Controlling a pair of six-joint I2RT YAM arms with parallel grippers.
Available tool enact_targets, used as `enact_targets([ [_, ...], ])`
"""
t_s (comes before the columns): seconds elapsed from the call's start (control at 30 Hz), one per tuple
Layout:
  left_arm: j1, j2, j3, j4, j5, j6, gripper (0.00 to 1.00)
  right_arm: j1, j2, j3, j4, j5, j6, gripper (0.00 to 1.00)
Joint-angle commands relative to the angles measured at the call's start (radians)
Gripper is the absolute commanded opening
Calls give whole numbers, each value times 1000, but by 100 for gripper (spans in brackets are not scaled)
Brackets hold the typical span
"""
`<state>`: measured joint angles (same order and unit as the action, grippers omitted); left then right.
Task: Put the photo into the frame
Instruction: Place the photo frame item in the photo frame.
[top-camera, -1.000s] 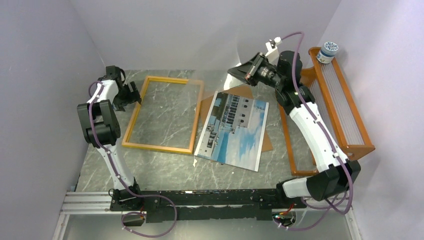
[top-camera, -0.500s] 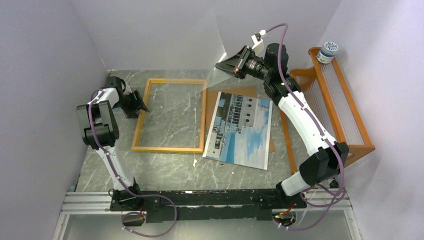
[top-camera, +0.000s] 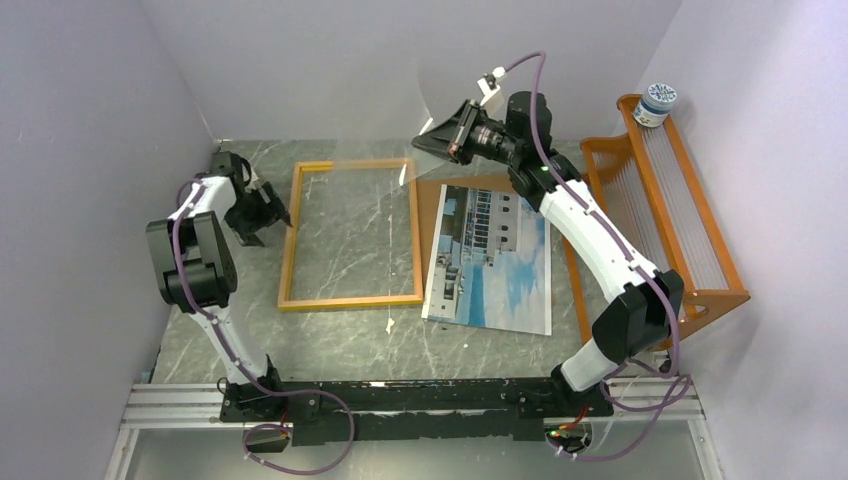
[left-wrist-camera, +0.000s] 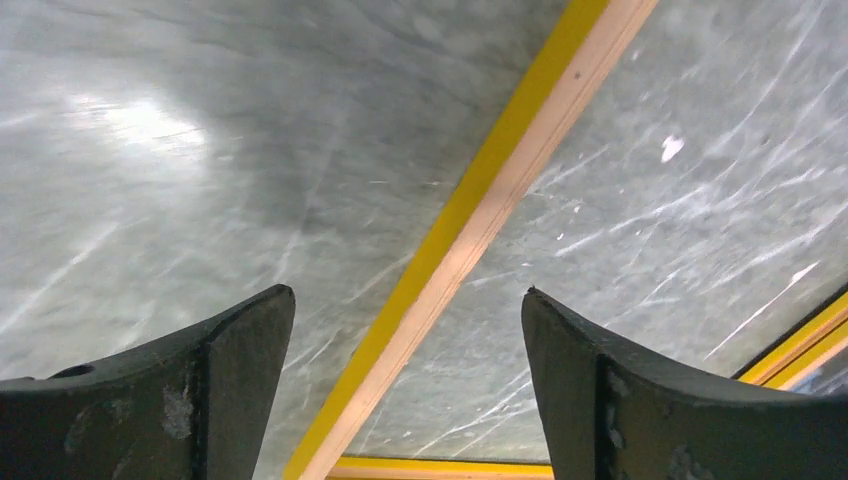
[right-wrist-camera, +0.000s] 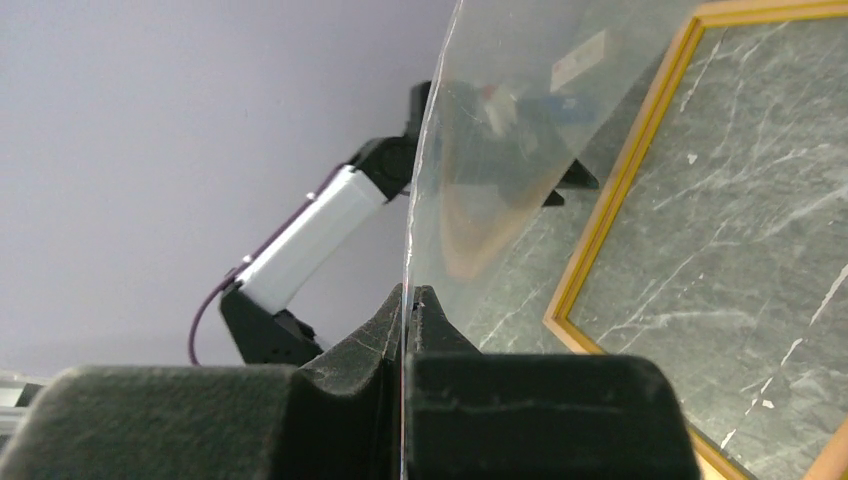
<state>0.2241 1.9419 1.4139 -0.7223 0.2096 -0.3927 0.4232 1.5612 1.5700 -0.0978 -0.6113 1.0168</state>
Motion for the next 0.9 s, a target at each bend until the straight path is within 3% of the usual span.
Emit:
enact_targets([
  [0.0, 23, -152, 107, -72, -208, -126, 91, 33, 23, 0, 135, 2, -22, 0],
  [0.1, 53, -194, 150, -117, -136, -217, 94, 45, 32, -4, 174, 2, -13, 0],
  [0.23, 67, -253, 72, -28, 186, -349, 94, 52, 20, -39, 248, 5, 16, 0],
  [0.4, 70, -349, -193, 422, 552, -635, 94, 54, 13, -89, 295, -6, 64, 0],
  [0.5, 70, -411, -297, 682, 577, -719, 94, 54, 4, -119, 315, -8, 88, 0],
  [0.67, 61, -395, -280, 789, 667, -716, 94, 54, -6, -151, 365, -32, 145, 0],
  [0.8, 55, -378, -343, 917, 742, -869, 91, 54, -13, -161, 394, -37, 175, 0],
  [0.87, 52, -361, -359, 905, 770, -921, 86, 54, -11, -165, 407, -40, 194, 0],
])
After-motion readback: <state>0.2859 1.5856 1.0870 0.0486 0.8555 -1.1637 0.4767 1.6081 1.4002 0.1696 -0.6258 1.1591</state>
